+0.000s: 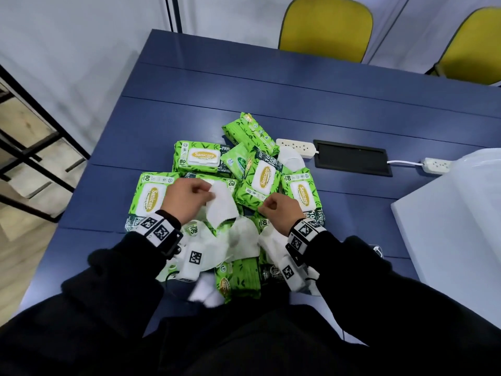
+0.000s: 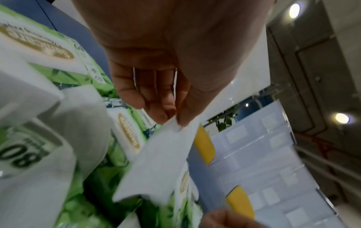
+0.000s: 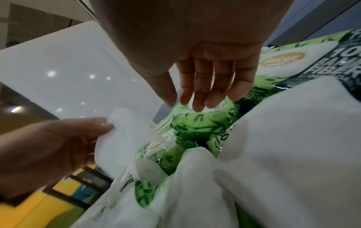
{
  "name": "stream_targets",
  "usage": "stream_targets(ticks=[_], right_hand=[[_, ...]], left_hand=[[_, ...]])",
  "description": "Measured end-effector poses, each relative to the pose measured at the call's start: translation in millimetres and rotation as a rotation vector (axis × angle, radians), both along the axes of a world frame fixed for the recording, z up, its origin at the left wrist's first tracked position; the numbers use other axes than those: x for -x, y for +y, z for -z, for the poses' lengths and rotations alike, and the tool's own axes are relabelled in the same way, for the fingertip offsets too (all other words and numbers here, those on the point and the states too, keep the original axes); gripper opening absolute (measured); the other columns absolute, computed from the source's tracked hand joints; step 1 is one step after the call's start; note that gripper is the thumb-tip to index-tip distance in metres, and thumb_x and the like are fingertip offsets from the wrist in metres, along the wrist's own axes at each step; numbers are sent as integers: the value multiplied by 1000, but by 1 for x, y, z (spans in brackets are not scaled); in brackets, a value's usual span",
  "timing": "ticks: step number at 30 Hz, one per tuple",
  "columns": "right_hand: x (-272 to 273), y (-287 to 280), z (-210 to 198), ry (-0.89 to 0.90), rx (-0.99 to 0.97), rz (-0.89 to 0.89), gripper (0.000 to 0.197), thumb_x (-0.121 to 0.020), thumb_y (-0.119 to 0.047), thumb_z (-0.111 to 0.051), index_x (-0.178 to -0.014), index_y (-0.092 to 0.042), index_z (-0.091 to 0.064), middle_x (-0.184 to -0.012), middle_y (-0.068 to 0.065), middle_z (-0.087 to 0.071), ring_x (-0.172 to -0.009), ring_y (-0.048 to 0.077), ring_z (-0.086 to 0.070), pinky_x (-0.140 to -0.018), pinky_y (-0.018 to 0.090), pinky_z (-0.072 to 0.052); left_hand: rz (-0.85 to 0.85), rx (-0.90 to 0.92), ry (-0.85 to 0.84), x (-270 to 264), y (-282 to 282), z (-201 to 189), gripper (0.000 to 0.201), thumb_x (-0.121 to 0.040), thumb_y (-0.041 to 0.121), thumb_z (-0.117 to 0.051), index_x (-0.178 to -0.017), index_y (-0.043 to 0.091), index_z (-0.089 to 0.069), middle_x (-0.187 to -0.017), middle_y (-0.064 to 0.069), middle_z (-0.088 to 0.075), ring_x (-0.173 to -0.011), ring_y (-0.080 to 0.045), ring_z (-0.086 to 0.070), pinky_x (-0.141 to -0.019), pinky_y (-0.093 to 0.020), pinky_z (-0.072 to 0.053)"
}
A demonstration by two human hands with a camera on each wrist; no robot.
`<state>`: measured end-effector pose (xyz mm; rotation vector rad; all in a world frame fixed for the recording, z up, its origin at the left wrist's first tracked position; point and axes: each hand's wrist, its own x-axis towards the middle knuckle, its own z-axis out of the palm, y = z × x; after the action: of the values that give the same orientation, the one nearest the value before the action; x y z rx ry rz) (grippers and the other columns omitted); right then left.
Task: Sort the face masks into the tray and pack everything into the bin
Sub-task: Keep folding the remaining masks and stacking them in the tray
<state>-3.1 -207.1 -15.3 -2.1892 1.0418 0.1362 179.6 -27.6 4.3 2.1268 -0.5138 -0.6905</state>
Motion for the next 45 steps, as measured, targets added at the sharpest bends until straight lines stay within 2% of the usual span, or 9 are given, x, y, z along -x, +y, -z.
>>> stream_targets(ticks=[10,13,16,19,23,26,33,41,45], right_hand=[[-17,13,14,268,0,-194,28,-86,-34,-77,-106,-16,-69,-102,0,-65,-95,21,-64,-83,32,-55],[-15,10,17,148,-30,-104,22,-81,-29,-83,-98,-22,-72,-85,-10,-60,-84,16,-62,-67,25,-47],[-13,13,16,205,-51,-182,40,-81,-35,-84,-116,-27,-68,-97,-11,-56,-91,16,-63,-75,27,-50],[-17,21,18,271,19,-244,41,-83,-34,-82,-121,-31,-67,-111,-7,-56,-103,20,-64,-86,29,-50],[-23,24,11,99,-95,-116,11,-85,-18,-79,-92,-21,-72,-75,-11,-58,-71,12,-59,-68,25,-47],[-18,24,-9,-50,-210,-2,14,-85,-15,-77,-80,-21,-65,-73,-8,-60,-68,11,-56,-63,24,-46],[7,23,-60,-372,-721,384,21,-85,3,-74,-88,-11,-58,-78,14,-65,-66,27,-61,-63,46,-62],[16,40,-65,-522,-1044,564,6,-95,-12,-66,-96,-6,-67,-82,13,-70,-61,21,-68,-56,33,-59],[18,44,-62,-557,-1093,603,35,-95,-22,-67,-119,4,-69,-96,17,-72,-75,25,-71,-69,35,-60]], left_hand=[[-77,243,102,5,35,-39,34,-91,-8,-59,-109,21,-61,-62,-2,-65,-55,-32,-69,-58,-43,-60],[-36,296,242,10,40,-40,24,-93,-8,-61,-103,8,-74,-88,-19,-75,-76,-30,-77,-66,-39,-62],[74,323,279,15,42,-43,37,-90,-10,-66,-116,16,-74,-106,-6,-78,-99,-24,-76,-72,-33,-63],[97,237,2,14,37,-48,28,-84,1,-79,-96,27,-79,-88,4,-78,-81,-14,-73,-73,-35,-59],[51,158,-340,8,30,-63,13,-76,27,-89,-82,36,-80,-89,13,-58,-90,-12,-56,-78,-32,-44],[35,193,-400,3,33,-69,14,-76,25,-89,-82,34,-80,-101,12,-53,-104,-13,-50,-88,-29,-39],[-12,326,-530,29,25,-72,7,-82,18,-82,-85,24,-78,-78,11,-70,-68,-7,-63,-72,-32,-55],[352,229,-619,89,3,-38,11,-87,32,-69,-93,27,-76,-86,10,-67,-68,-13,-61,-62,-36,-55],[390,242,-618,96,5,-34,18,-86,35,-68,-96,26,-79,-86,9,-68,-66,-13,-62,-59,-34,-55]])
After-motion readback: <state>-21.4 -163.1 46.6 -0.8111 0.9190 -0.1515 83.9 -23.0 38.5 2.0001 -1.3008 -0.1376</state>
